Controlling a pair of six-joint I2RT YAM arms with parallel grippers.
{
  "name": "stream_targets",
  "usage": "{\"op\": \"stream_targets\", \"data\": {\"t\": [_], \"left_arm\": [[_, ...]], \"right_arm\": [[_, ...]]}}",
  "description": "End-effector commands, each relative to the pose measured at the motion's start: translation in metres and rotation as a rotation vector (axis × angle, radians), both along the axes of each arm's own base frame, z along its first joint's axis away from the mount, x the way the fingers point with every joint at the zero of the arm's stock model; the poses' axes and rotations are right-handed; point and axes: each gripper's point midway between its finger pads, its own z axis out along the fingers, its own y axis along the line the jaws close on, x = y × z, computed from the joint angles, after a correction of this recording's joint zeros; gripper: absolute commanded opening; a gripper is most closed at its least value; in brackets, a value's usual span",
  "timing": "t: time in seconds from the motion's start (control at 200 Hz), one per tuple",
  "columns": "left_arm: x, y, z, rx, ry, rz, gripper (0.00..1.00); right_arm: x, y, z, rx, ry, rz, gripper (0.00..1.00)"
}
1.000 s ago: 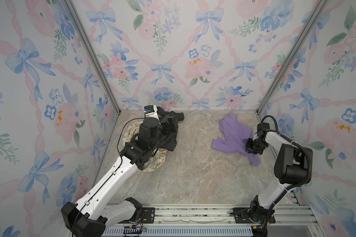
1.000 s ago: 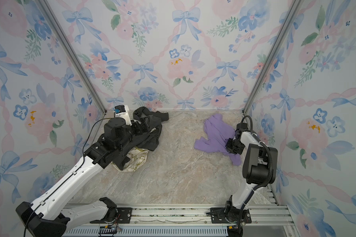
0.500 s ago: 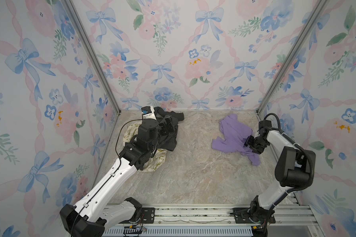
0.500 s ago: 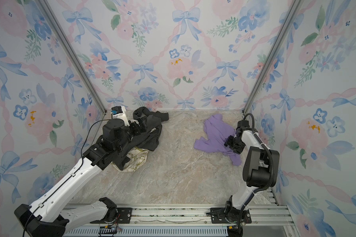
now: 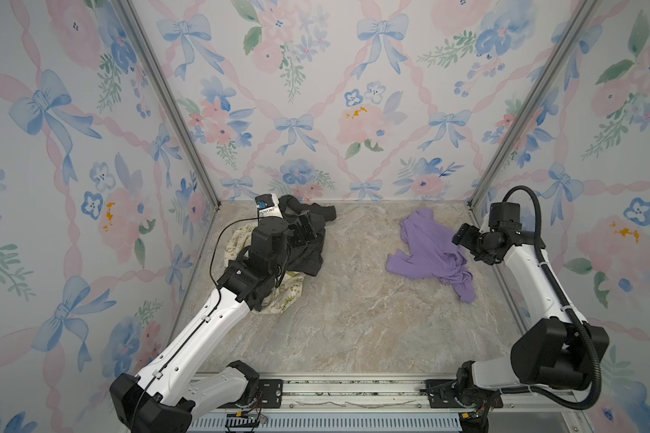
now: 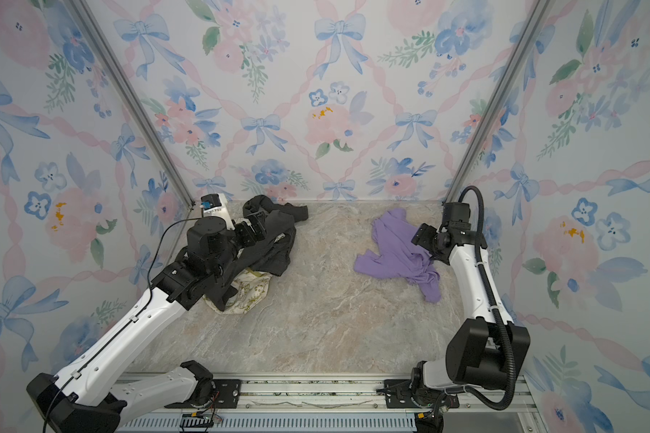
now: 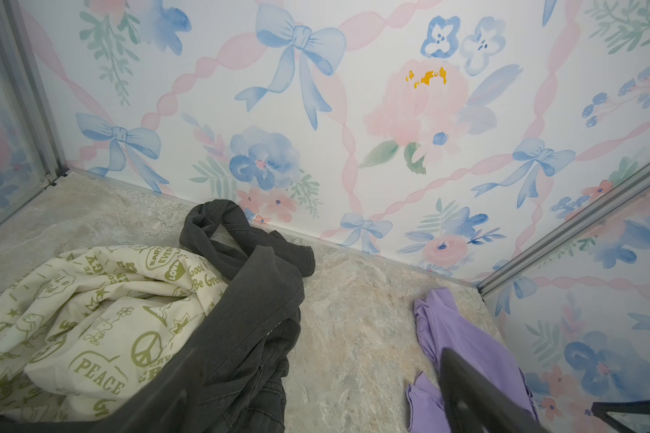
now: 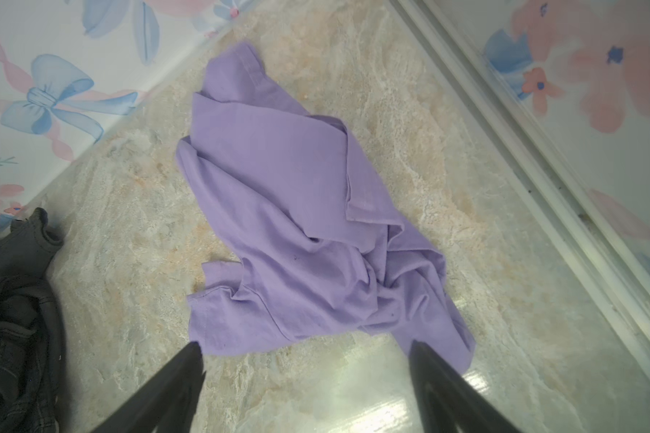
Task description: Pick out a specific cloth from the pile
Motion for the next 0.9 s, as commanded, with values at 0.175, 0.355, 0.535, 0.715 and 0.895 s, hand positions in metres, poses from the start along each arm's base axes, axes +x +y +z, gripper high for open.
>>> {"op": "stream_targets", "data": {"t": [0.175,0.355,0.535,0.715,0.895], "left_arm": [[0.002,0.025,-0.002,0.15,-0.117,0.084,0.98],[-0.004,0.053,-0.025,0.22,-0.229,0.171,0.98],[-0.001,0.085,-0.08,0.287,-0.198,0.22,0.98],[0.005,0.112,-0.132,0.346,-0.126,0.282,0.98],[0.005,0.128,-0.169,0.36,-0.102,0.293,0.98]], "right_arm": [[0.021,0.033,0.083,-0.171,-0.31,0.171,0.99],[0.018,0.053,0.086,-0.244,-0.442,0.254,0.97],[0.015,0.057,0.046,-0.287,-0.431,0.313,0.97],[0.016,0.057,0.012,-0.351,-0.514,0.336,0.97],[0.023,0.047,-0.028,-0.365,-0.503,0.308,0.97]]}}
